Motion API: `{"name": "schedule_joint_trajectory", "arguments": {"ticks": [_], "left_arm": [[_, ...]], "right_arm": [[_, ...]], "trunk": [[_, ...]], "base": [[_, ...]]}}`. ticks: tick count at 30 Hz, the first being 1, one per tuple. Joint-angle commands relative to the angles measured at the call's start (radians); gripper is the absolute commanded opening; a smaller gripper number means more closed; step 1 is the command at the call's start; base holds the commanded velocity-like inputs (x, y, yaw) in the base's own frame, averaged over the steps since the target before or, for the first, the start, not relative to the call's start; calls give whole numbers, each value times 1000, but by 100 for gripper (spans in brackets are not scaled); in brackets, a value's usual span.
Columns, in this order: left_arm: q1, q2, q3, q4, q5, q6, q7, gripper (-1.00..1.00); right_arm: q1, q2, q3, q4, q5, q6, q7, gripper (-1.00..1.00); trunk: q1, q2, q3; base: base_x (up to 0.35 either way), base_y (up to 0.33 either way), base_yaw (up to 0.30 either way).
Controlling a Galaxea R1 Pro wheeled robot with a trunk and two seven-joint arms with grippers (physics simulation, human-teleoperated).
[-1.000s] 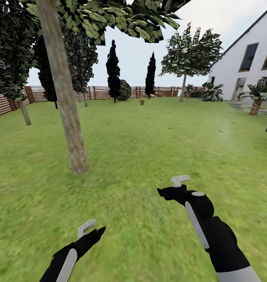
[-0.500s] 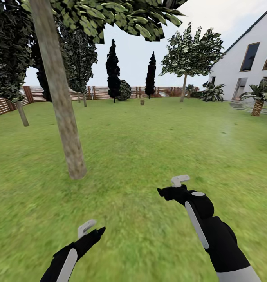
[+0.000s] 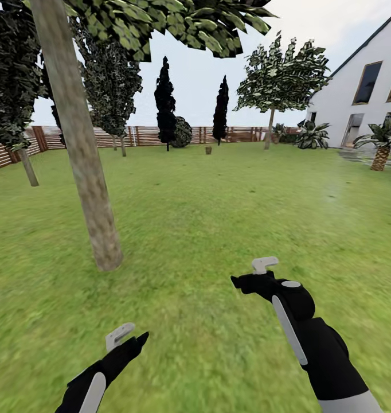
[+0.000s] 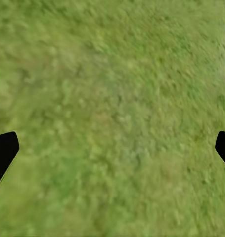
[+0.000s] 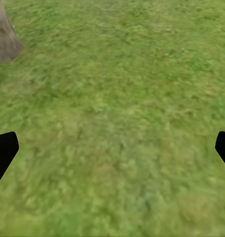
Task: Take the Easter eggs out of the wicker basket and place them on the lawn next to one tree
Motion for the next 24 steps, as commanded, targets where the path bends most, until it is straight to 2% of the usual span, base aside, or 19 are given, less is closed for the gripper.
{"name": "schedule_joint_trajectory", "arguments": {"ticks": [1,3,4,8,12,15,16,20,24], "left_arm": [[1,-2,3,-3,4,7,8,100],[2,-2,3,-5,6,7,45,100],[3,-1,2,-7,8,7,90,100],[5,-1,0,-7,11,7,161,100],[5,-3,-3,-7,11,7,186,100],[5,-1,-39,-6,10,8,195,100],[5,0,-68,-6,9,8,201,100],[5,3,-112,-5,8,8,209,100],[5,16,-123,-4,3,7,211,100]], "right_arm": [[-1,-1,1,-2,-8,4,-4,100],[-1,-1,1,-2,-8,4,-4,100],[0,-1,1,-3,-8,5,-5,100],[1,-1,2,-5,-8,5,-5,100],[5,-1,2,-6,-8,5,-5,100],[8,-1,1,-8,-8,4,-4,100],[10,-2,1,-8,-8,4,-4,100],[12,-1,0,-8,-8,4,-4,100],[13,-1,0,-9,-8,3,-5,100]], "trunk": [[1,-1,-1],[1,-1,-1],[1,-1,-1],[1,-1,-1],[1,-1,-1],[1,-1,-1],[1,-1,-1],[1,-1,-1],[1,-1,-1]], "base": [[334,0,0],[334,0,0],[334,0,0],[334,0,0],[334,0,0],[334,0,0],[333,0,0],[333,0,0],[333,0,0]]}}
